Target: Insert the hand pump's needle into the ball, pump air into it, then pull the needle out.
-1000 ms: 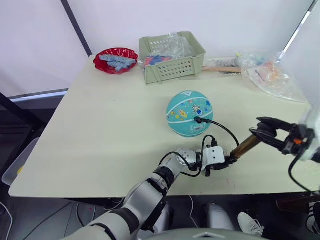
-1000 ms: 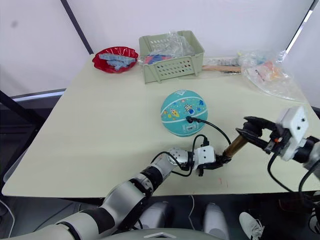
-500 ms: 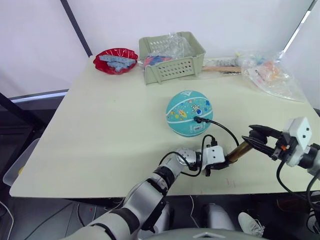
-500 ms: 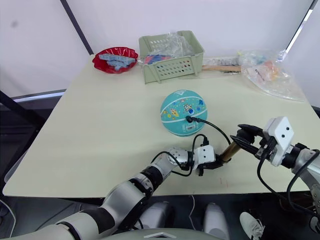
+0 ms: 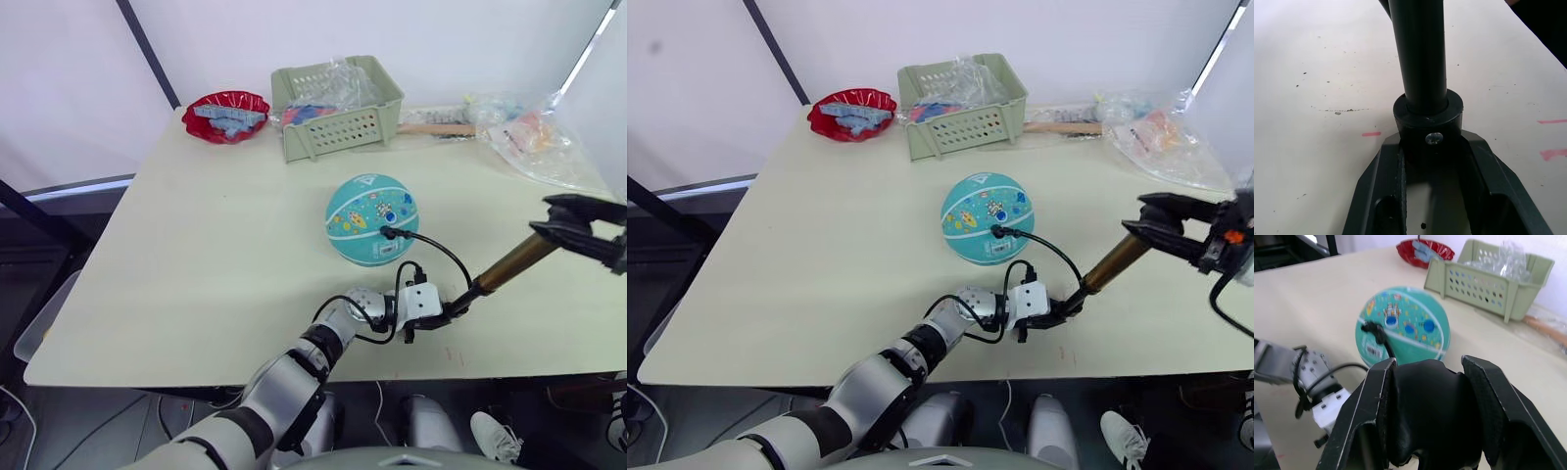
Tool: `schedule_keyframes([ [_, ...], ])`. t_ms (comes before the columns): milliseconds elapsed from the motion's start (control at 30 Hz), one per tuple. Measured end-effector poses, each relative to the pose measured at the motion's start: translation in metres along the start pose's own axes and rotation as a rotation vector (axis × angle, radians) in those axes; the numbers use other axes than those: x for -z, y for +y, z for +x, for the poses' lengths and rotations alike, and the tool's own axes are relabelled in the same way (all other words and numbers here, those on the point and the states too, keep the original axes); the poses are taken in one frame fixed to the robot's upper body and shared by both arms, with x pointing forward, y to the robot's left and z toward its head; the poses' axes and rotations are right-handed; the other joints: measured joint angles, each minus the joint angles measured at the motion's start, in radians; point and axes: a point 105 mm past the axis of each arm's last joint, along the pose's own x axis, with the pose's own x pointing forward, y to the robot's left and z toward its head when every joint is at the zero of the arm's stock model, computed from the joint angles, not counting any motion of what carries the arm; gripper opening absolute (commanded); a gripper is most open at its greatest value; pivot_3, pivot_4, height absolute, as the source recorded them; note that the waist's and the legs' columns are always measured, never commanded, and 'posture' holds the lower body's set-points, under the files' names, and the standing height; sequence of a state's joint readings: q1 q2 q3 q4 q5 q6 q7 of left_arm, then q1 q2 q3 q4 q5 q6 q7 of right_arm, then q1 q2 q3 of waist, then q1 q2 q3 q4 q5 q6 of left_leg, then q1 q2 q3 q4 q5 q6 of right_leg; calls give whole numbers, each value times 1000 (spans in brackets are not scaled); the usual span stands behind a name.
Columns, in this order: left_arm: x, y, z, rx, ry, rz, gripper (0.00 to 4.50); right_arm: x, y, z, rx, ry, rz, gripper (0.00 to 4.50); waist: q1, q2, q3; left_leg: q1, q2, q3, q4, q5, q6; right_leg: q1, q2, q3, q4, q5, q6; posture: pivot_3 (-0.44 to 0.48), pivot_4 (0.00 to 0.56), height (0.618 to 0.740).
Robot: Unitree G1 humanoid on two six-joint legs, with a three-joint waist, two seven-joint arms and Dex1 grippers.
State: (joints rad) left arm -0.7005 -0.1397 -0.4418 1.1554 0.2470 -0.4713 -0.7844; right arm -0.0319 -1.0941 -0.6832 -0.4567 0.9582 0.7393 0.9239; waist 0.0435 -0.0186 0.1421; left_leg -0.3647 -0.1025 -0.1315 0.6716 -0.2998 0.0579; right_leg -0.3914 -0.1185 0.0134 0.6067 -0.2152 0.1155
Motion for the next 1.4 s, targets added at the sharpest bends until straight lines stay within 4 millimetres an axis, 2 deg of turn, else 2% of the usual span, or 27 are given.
schedule_keyframes([
  [133, 0, 0, 0, -3, -4, -5, 954, -20, -5, -6, 5, -30, -11, 1626, 0, 0, 1, -2, 0, 0, 0, 0, 0, -2, 0, 0, 0, 1, -2, 0, 150, 740],
  [200, 0, 0, 0, -3, -5, -4, 954, -22, -5, -6, 0, -31, 3, 1626, 0, -1, 1, -3, 0, 0, 0, 0, 0, -3, 0, 0, 0, 1, -2, 0, 150, 740],
  [467, 0, 0, 0, -3, -5, -4, 954, -19, -3, -4, 3, -52, 17, 1626, 0, -1, 1, -4, 0, 1, 0, 0, 0, -4, 0, 1, 0, 1, -2, 0, 150, 740],
  [633, 0, 0, 0, -4, -4, -6, 954, -9, 1, 0, 10, -59, 18, 1626, 0, -2, 0, -2, 0, 0, 0, 0, 0, -3, 0, 1, 0, 1, -2, 0, 150, 740],
  [800, 0, 1, 0, -7, 0, -6, 954, 23, 13, 14, -9, -26, 49, 1626, -1, -5, -3, -1, 0, 1, 0, 0, 0, -2, 0, 1, 1, 1, -1, 0, 150, 740],
  [967, 1, 0, 0, -6, 2, -8, 954, 46, 19, 22, 5, -9, 64, 1626, 0, -8, -5, 0, 0, 0, 0, 0, 0, -2, 1, 0, 1, 1, -1, 0, 150, 740],
  [1267, 4, 0, 0, -14, 13, -20, 954, 105, 38, 43, 62, 18, 44, 1626, -2, -11, -12, 4, 1, 0, 0, 0, -1, 1, 2, 1, 1, -1, 2, 0, 150, 740],
  [1400, 5, 0, 0, -17, 17, -24, 954, 107, 41, 46, 57, 6, 15, 1626, -3, -9, -14, 5, 1, -1, 0, 1, -1, 2, 3, 1, 1, -1, 2, 0, 150, 740],
])
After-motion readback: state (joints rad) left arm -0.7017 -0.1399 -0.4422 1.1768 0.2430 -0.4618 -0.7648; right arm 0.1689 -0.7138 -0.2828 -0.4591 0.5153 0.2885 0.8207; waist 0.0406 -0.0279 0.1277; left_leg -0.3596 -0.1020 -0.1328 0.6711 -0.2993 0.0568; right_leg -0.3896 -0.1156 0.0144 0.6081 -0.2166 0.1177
